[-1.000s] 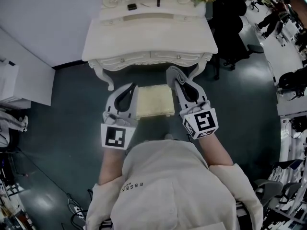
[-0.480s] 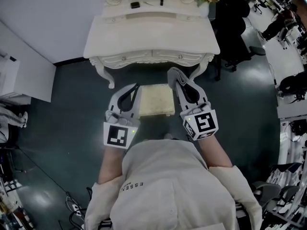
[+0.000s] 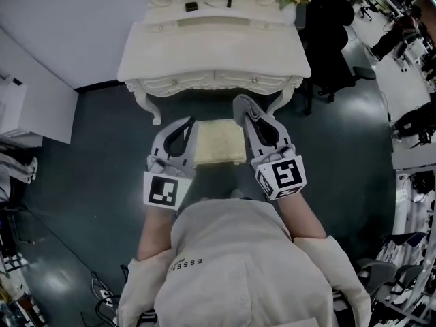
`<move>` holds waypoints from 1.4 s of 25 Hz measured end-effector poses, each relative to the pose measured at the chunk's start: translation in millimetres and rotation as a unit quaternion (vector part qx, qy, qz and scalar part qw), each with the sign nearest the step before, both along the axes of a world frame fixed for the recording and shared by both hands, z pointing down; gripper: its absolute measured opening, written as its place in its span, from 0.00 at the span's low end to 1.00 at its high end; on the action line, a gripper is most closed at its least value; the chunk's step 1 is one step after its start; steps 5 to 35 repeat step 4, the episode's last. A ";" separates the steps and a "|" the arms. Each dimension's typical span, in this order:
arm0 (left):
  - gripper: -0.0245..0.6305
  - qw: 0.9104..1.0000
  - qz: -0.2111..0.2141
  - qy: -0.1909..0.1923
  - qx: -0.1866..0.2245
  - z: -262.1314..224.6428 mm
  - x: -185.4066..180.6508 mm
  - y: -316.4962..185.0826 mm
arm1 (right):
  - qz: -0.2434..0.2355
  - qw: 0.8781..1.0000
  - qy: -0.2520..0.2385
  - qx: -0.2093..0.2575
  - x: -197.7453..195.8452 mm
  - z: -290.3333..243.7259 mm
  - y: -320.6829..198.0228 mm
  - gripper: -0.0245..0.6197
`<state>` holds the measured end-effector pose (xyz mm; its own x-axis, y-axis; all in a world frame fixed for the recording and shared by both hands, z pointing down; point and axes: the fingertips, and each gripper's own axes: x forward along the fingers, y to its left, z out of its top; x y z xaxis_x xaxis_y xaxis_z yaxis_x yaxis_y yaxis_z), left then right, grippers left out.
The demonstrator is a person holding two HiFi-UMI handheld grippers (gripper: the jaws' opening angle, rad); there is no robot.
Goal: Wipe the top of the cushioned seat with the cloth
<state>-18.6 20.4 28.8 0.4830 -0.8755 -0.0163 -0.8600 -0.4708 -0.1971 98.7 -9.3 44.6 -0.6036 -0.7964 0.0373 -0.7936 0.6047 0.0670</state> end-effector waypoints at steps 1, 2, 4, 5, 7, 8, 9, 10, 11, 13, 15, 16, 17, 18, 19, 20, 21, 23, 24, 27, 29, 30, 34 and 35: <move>0.04 1.000 -0.001 0.001 -0.001 0.3 -0.4 0.4 | 0.000 1.000 0.000 -0.001 0.6 1.3 0.6 0.08; 0.04 1.000 -0.002 0.002 -0.002 0.6 -0.7 0.9 | 0.000 1.000 0.001 -0.003 1.5 2.5 1.4 0.08; 0.04 1.000 -0.003 0.005 -0.003 1.1 -1.4 2.1 | 0.000 1.000 0.001 -0.005 3.4 4.8 3.2 0.08; 0.04 1.000 -0.003 0.005 -0.003 1.1 -1.4 2.1 | 0.000 1.000 0.001 -0.005 3.4 4.8 3.2 0.08; 0.04 1.000 -0.003 0.005 -0.003 1.1 -1.4 2.1 | 0.000 1.000 0.001 -0.005 3.4 4.8 3.2 0.08; 0.04 1.000 -0.003 0.005 -0.003 1.1 -1.4 2.1 | 0.000 1.000 0.001 -0.005 3.4 4.8 3.2 0.08; 0.04 1.000 -0.003 0.005 -0.003 1.1 -1.4 2.1 | 0.000 1.000 0.001 -0.005 3.4 4.8 3.2 0.08; 0.04 1.000 -0.003 0.005 -0.003 1.1 -1.4 2.1 | 0.000 1.000 0.001 -0.005 3.4 4.8 3.2 0.08; 0.04 1.000 -0.003 0.005 -0.003 1.1 -1.4 2.1 | 0.000 1.000 0.001 -0.005 3.4 4.8 3.2 0.08; 0.04 1.000 -0.003 0.005 -0.003 1.1 -1.4 2.1 | 0.000 1.000 0.001 -0.005 3.4 4.8 3.2 0.08; 0.04 1.000 -0.003 0.005 -0.003 1.1 -1.4 2.1 | 0.000 1.000 0.001 -0.005 3.4 4.8 3.2 0.08; 0.04 1.000 -0.003 0.005 -0.003 1.1 -1.4 2.1 | 0.000 1.000 0.001 -0.005 3.4 4.8 3.2 0.08; 0.04 1.000 -0.003 0.005 -0.003 1.1 -1.4 2.1 | 0.000 1.000 0.001 -0.005 3.4 4.8 3.2 0.08; 0.04 1.000 -0.003 0.005 -0.003 1.1 -1.4 2.1 | 0.000 1.000 0.001 -0.005 3.4 4.8 3.2 0.08; 0.04 1.000 -0.003 0.005 -0.003 1.1 -1.4 2.1 | 0.000 1.000 0.001 -0.005 3.4 4.8 3.2 0.08; 0.04 1.000 -0.003 0.005 -0.003 1.1 -1.4 2.1 | 0.000 1.000 0.001 -0.005 3.4 4.8 3.2 0.08; 0.04 1.000 -0.003 0.005 -0.003 1.1 -1.4 2.1 | 0.000 1.000 0.001 -0.005 3.4 4.8 3.2 0.08; 0.04 1.000 -0.003 0.005 -0.003 1.1 -1.4 2.1 | 0.000 1.000 0.001 -0.005 3.4 4.8 3.2 0.08; 0.04 1.000 -0.003 0.005 -0.003 1.1 -1.4 2.1 | 0.000 1.000 0.001 -0.005 3.4 4.8 3.2 0.08; 0.04 1.000 -0.003 0.005 -0.003 1.1 -1.4 2.1 | 0.000 1.000 0.001 -0.005 3.4 4.8 3.2 0.08; 0.04 1.000 -0.003 0.005 -0.003 1.1 -1.4 2.1 | 0.000 1.000 0.001 -0.005 3.4 4.8 3.2 0.08; 0.04 1.000 -0.003 0.005 -0.003 1.1 -1.4 2.1 | 0.000 1.000 0.001 -0.005 3.4 4.8 3.2 0.08; 0.04 1.000 -0.003 0.005 -0.003 1.1 -1.4 2.1 | 0.000 1.000 0.001 -0.005 3.4 4.8 3.2 0.08; 0.04 1.000 -0.003 0.005 -0.003 1.1 -1.4 2.1 | 0.000 1.000 0.001 -0.005 3.4 4.8 3.2 0.08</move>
